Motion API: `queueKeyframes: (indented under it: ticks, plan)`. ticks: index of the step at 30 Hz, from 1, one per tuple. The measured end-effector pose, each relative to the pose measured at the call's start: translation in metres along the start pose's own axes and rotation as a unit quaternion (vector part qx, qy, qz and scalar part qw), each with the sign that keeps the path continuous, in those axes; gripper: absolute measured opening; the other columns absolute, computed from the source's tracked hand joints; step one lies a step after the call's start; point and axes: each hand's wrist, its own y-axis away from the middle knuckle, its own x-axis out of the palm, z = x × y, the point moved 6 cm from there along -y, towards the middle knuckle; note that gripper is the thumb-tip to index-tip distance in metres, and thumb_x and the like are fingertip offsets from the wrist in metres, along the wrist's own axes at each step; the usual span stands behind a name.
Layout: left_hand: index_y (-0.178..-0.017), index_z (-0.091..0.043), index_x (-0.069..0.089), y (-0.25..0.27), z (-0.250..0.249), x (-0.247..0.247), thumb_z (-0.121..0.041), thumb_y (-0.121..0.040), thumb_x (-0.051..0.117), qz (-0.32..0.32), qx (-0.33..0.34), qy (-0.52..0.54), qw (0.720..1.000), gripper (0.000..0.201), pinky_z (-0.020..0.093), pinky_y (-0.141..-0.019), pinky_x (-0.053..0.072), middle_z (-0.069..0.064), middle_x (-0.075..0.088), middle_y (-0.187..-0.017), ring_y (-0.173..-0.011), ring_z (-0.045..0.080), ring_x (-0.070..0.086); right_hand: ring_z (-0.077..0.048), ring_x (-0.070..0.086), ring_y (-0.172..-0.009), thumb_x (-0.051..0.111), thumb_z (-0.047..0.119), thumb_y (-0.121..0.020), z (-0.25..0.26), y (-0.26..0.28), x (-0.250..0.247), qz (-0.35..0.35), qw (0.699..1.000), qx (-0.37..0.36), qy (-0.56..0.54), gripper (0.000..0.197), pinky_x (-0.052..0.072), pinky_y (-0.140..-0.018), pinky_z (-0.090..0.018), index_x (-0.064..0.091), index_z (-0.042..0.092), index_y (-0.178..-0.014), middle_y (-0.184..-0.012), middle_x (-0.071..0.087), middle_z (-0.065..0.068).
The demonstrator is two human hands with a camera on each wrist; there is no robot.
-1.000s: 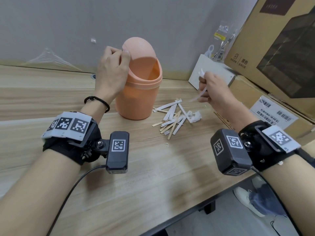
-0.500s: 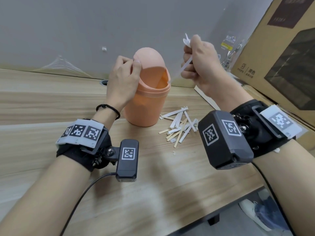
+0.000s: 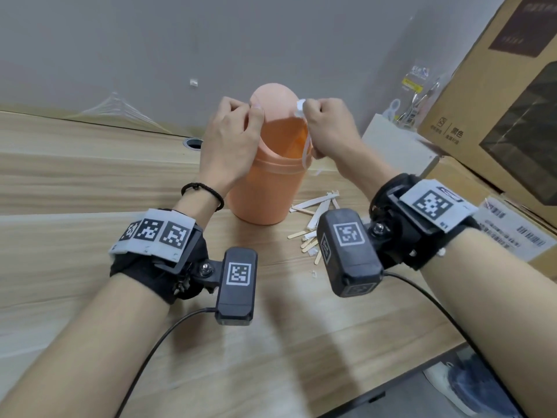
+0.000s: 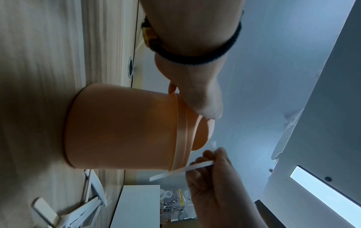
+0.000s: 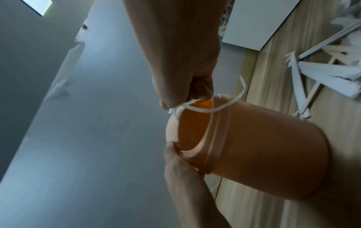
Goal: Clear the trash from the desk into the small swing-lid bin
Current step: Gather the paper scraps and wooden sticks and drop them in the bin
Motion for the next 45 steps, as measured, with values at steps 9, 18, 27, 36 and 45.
queueKeyframes:
  ticks: [9,18,27,36,45]
  plan:
    - [-0.082,-0.008,0.061,0.000,-0.001,0.004,-0.036,-0.102,0.035,0.002,0.005,-0.001,1.000,0.043,0.034,-0.088,0.041,0.000,0.047,-0.100,-0.099,0.023,0.054,-0.015,0.021,-0.045,0.036,0.015,-0.096,0.032,-0.004,-0.003,0.005,0.964,-0.033,-0.263,0.030,0.016,-0.046,-0.025,0.030,0.019,-0.066,-0.056,0.021,-0.001]
    - [-0.078,-0.014,0.057,0.000,-0.002,0.002,-0.038,-0.102,0.034,0.007,0.001,-0.011,1.000,0.040,0.032,-0.086,0.041,-0.002,0.047,-0.101,-0.098,0.022,0.054,-0.012,0.011,-0.045,0.034,0.018,-0.099,0.025,-0.012,-0.016,-0.028,0.906,0.060,-0.418,0.029,0.016,-0.037,-0.021,0.033,0.015,-0.071,-0.057,0.014,0.003]
    - [-0.084,-0.012,0.062,-0.001,0.000,0.004,-0.039,-0.101,0.033,0.017,-0.004,-0.003,1.000,0.043,0.033,-0.090,0.041,-0.003,0.048,-0.102,-0.100,0.021,0.053,-0.009,0.013,-0.038,0.038,0.016,-0.097,0.006,-0.012,-0.006,0.016,0.804,0.179,-0.567,0.034,0.018,-0.031,-0.018,0.033,0.015,-0.064,-0.051,0.018,0.005]
    - [-0.079,-0.013,0.059,-0.001,0.002,0.004,-0.040,-0.101,0.032,0.018,-0.007,-0.011,1.000,0.044,0.034,-0.090,0.042,-0.003,0.047,-0.102,-0.103,0.022,0.053,-0.009,0.014,-0.038,0.037,0.014,-0.098,0.007,-0.009,-0.006,0.006,0.780,0.182,-0.599,0.033,0.020,-0.031,-0.017,0.033,0.014,-0.065,-0.056,0.017,0.004]
    - [-0.083,-0.014,0.061,-0.001,0.002,0.005,-0.040,-0.101,0.032,0.015,-0.007,-0.006,1.000,0.043,0.035,-0.091,0.042,-0.003,0.048,-0.102,-0.103,0.024,0.053,-0.015,0.034,-0.051,0.031,0.014,-0.091,-0.024,-0.005,-0.019,-0.118,0.986,0.028,-0.113,0.029,0.033,-0.053,-0.033,0.028,0.018,-0.062,-0.052,0.035,0.008]
